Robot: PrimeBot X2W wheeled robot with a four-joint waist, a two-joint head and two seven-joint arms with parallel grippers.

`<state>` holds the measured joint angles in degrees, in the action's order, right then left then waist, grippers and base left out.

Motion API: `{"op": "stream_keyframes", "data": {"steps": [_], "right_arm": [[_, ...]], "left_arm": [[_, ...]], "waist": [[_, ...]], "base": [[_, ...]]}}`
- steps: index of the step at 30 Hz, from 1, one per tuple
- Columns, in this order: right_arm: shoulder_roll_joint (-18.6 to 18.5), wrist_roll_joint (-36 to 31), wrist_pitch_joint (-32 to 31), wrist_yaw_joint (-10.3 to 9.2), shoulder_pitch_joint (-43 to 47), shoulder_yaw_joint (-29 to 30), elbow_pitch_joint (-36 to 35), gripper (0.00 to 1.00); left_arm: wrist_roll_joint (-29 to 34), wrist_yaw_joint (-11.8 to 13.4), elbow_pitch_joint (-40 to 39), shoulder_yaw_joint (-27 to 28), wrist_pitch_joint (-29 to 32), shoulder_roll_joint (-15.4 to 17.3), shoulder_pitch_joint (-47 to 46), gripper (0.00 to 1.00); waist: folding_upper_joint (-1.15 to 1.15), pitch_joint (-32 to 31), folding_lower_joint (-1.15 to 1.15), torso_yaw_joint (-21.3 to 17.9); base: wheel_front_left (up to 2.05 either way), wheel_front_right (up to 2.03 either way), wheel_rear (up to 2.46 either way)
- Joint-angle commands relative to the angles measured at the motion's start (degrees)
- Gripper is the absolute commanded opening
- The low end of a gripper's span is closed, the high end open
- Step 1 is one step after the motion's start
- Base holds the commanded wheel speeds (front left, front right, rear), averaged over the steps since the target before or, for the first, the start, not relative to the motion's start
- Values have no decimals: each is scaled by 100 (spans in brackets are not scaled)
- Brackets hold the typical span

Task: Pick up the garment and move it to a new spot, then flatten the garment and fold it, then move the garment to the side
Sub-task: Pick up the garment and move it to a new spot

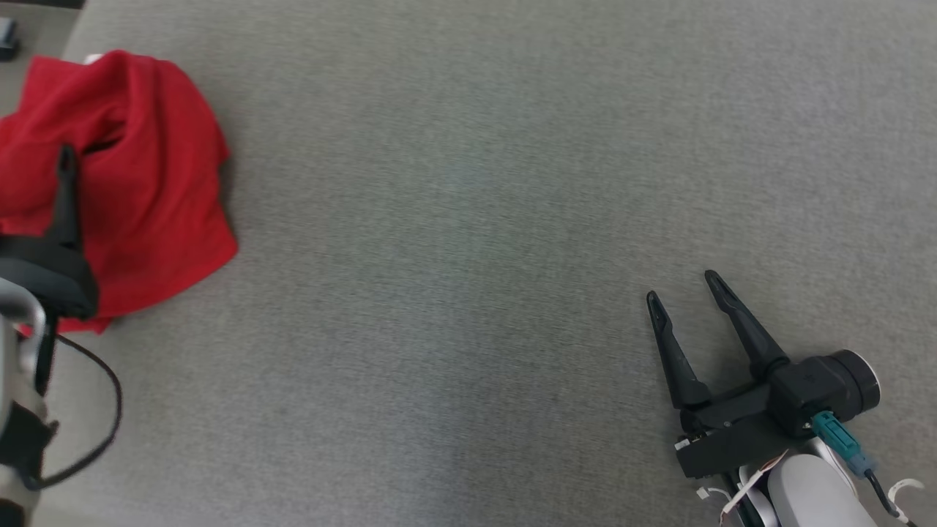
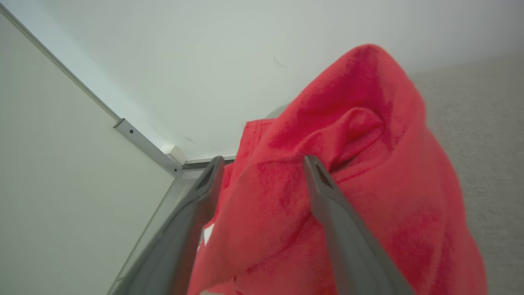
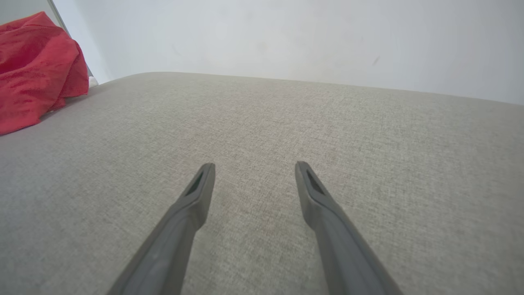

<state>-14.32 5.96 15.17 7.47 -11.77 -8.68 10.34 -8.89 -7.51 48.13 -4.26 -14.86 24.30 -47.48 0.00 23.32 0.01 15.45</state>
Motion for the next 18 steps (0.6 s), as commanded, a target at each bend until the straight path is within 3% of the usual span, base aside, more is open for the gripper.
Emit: {"op": "stream_keyframes", "data": {"steps": [1,6,7,9,18], "right_arm": [[13,-15,-6,4,39,1,77,100],[49,8,-10,4,36,39,99,100],[44,19,-17,3,31,53,111,100],[50,32,-22,-4,33,86,135,100],[231,65,-20,-4,-6,96,172,100]], "left_arm": [[30,55,205,-4,1,86,-158,100],[18,226,663,31,30,146,-410,100],[43,264,756,12,27,155,-463,62],[67,275,911,-23,19,154,-535,0],[145,319,610,-163,-38,10,-761,0]], "waist": [[0,196,-1,-242],[0,268,-1,-342],[0,281,-1,-353],[0,297,-1,-371],[0,56,-1,-407]], "base": [[0,0,0],[0,0,0],[0,0,0],[0,0,0],[0,0,0]]}}
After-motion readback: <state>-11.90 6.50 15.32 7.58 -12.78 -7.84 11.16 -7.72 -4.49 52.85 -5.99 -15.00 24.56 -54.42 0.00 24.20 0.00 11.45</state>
